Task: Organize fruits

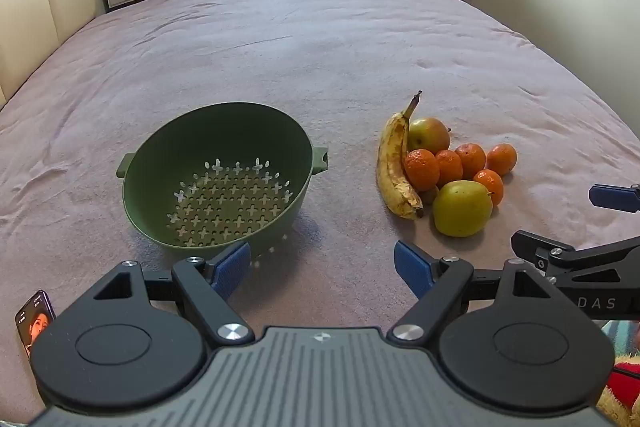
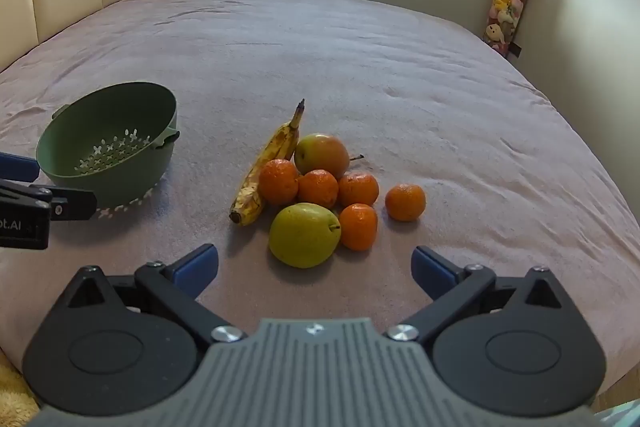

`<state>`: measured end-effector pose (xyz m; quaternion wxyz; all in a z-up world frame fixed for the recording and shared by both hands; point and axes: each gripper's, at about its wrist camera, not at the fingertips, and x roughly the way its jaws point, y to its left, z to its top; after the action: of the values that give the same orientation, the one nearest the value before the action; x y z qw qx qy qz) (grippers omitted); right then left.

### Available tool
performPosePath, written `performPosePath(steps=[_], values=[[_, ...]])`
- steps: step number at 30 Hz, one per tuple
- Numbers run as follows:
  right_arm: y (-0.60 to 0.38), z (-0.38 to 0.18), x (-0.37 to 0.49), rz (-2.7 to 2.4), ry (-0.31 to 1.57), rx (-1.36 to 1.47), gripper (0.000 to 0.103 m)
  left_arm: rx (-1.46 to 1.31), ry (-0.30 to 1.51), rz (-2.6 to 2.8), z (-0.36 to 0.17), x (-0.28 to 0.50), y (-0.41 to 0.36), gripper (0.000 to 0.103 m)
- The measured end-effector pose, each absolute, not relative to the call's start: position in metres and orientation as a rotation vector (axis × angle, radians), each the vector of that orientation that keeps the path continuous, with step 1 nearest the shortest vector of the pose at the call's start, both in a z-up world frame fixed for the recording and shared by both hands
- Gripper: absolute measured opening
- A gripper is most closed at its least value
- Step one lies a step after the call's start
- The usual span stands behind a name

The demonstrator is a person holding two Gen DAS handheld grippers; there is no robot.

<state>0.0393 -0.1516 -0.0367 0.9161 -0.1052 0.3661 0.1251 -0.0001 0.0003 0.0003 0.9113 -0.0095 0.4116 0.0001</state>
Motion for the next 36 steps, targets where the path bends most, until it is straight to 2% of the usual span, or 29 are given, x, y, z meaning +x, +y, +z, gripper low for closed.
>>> performPosePath(steps=[36], values=[[-0.1580, -0.0366, 0.0437, 0.235, 0.782, -0.169, 0.099, 0.002, 0.854, 0.008, -0.0003, -0.0024, -0.0004, 0.096]])
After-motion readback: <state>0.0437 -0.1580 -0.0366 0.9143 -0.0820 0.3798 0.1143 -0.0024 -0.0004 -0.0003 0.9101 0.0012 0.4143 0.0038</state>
